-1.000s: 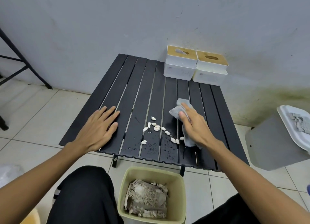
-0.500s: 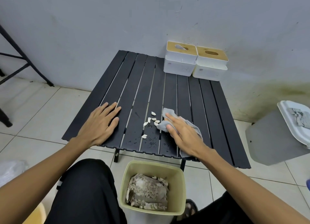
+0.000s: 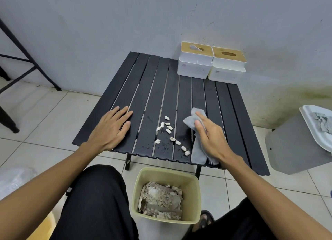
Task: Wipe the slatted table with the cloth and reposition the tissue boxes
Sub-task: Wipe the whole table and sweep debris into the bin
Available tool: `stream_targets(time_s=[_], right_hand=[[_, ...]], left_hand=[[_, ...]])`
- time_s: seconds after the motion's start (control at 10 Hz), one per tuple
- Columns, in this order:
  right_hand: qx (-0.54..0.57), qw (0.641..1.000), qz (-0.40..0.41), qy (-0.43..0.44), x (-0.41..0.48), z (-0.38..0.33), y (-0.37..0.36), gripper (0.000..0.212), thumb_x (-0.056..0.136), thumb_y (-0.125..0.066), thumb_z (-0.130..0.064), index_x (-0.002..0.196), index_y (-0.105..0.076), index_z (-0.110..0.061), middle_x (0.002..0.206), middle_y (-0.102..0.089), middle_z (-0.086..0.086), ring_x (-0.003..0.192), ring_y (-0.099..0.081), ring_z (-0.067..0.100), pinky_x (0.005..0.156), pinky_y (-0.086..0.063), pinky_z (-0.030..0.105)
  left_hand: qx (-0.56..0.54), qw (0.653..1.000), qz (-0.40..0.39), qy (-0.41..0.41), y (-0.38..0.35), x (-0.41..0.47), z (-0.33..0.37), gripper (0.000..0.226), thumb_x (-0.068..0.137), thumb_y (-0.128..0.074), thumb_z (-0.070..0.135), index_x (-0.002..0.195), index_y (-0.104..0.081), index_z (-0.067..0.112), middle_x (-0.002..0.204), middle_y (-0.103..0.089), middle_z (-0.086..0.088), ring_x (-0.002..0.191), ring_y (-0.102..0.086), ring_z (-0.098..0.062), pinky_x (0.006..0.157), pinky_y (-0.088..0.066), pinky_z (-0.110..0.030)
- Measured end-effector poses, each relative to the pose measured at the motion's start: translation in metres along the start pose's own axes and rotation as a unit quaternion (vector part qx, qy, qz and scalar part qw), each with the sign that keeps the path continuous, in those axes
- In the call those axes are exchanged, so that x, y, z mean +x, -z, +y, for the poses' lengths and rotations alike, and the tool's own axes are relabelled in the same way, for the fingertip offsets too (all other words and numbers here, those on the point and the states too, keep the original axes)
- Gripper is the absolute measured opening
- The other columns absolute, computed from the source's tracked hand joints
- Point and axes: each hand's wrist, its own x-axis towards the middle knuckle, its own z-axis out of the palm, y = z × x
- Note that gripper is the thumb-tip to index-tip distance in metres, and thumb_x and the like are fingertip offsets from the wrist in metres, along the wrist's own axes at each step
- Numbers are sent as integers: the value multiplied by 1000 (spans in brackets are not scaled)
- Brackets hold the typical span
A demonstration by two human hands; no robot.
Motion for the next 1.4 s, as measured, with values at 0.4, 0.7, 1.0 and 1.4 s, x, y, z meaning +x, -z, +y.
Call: stream_targets(time_s=[0.4, 0.7, 1.0, 1.4], right_hand=[[-84, 988, -98, 79, -27, 2, -21, 45, 107, -40, -36, 149, -47, -20, 160, -32, -14, 149, -27, 8, 118, -33, 42], [59, 994, -70, 68, -55, -17, -17, 36, 104, -49, -31, 135, -63, -20, 150, -49, -12, 133, -52, 6, 105, -50, 36], [-22, 999, 49, -8, 43, 7, 5, 33, 106, -46, -23, 130, -62, -7, 125, -65, 3, 113, -58, 14, 90, -38, 13], [-59, 982, -147, 103, 82, -31, -51, 48, 108, -30, -41, 132, -57, -9, 132, -59, 2, 122, -53, 19, 112, -35, 38]], left_hand=[[-4, 1000, 7, 1, -1, 1, -1, 64, 97, -14, 50, 151, -36, 23, 159, -31, 2, 148, -22, -21, 121, -18, -40], [-8, 1000, 6, 2, -1, 0, 0, 64, 97, -14, 50, 151, -35, 24, 159, -31, 2, 148, -21, -21, 121, -17, -39], [-8, 1000, 6, 2, 1, 0, 2, 64, 97, -14, 49, 151, -36, 23, 159, -31, 2, 149, -21, -20, 121, -17, -39], [-2, 1000, 9, -3, 0, 0, 1, 61, 99, -16, 48, 151, -36, 23, 159, -30, 2, 149, -21, -20, 121, -17, -38]])
